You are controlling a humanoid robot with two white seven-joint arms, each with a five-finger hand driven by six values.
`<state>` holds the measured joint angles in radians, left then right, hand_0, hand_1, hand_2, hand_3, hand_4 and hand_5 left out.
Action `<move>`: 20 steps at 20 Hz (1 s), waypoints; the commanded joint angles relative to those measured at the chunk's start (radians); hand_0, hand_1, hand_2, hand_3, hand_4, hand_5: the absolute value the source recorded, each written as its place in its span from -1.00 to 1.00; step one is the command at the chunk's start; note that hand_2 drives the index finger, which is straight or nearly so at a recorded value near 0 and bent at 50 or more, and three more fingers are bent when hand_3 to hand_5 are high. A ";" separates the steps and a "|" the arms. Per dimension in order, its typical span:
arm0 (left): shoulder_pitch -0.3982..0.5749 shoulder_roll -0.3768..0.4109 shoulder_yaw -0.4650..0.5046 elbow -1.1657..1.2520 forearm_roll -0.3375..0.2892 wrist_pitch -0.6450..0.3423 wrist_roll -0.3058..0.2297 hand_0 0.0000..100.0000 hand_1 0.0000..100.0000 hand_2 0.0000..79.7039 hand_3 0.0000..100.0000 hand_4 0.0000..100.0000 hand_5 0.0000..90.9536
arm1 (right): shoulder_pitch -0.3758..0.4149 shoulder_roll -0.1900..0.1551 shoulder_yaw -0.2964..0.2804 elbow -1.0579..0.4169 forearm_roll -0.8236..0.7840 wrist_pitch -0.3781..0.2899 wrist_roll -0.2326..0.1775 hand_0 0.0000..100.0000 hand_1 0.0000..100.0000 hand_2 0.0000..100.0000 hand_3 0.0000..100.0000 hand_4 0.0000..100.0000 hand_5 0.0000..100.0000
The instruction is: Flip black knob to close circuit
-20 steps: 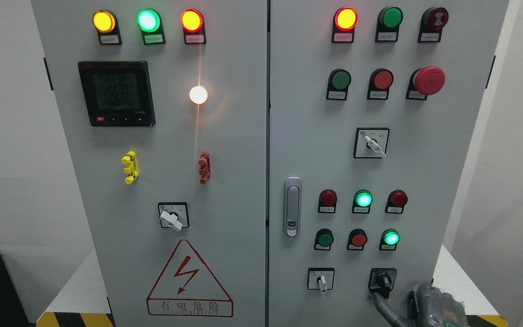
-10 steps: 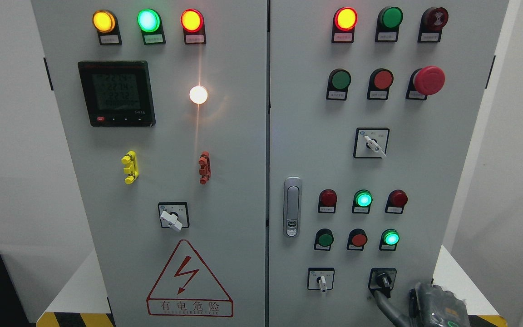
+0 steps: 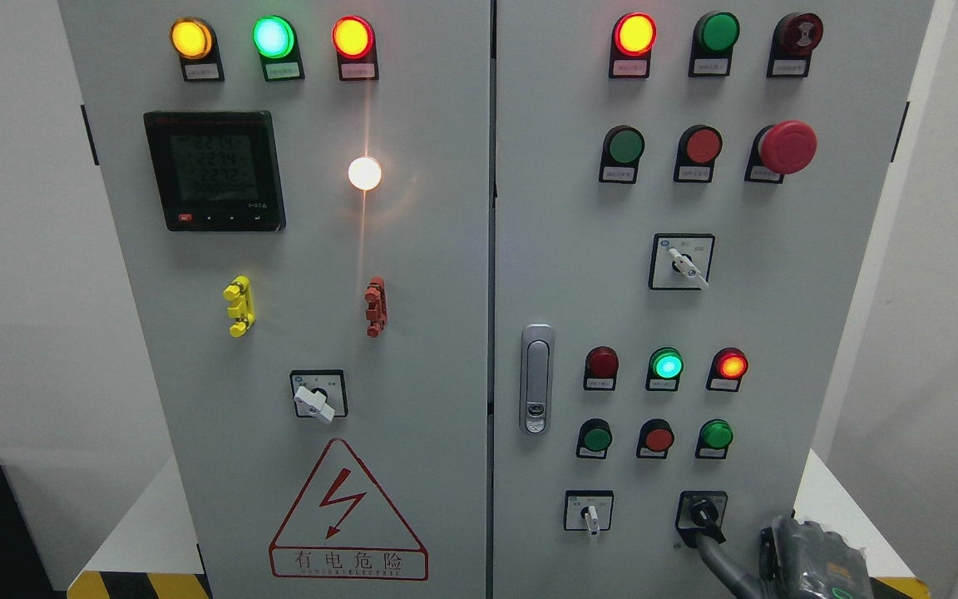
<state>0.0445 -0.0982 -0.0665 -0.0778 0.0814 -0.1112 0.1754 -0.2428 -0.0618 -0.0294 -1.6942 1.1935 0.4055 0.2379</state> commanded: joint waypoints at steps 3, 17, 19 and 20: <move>0.000 0.000 0.001 0.000 0.000 -0.001 0.000 -0.76 0.11 -1.00 -1.00 -1.00 -1.00 | -0.001 -0.004 -0.021 -0.002 -0.003 0.003 -0.005 -1.00 -1.00 0.84 1.00 0.98 0.99; 0.000 0.000 0.001 0.000 0.000 -0.001 0.000 -0.76 0.11 -1.00 -1.00 -1.00 -1.00 | -0.012 -0.003 -0.018 -0.024 -0.035 0.003 -0.020 -1.00 -1.00 0.85 1.00 0.97 0.98; 0.000 0.000 -0.001 0.001 0.000 -0.001 0.000 -0.76 0.11 -1.00 -1.00 -1.00 -1.00 | -0.012 -0.003 -0.018 -0.025 -0.037 0.001 -0.022 -1.00 -1.00 0.84 1.00 0.97 0.98; 0.000 0.000 0.001 0.001 0.000 -0.001 0.000 -0.76 0.11 -1.00 -1.00 -1.00 -1.00 | -0.010 -0.003 -0.018 -0.027 -0.037 0.001 -0.025 -1.00 -1.00 0.85 1.00 0.97 0.98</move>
<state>0.0445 -0.0982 -0.0666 -0.0776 0.0814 -0.1112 0.1752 -0.2507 -0.0643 -0.0456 -1.7053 1.1682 0.4094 0.2392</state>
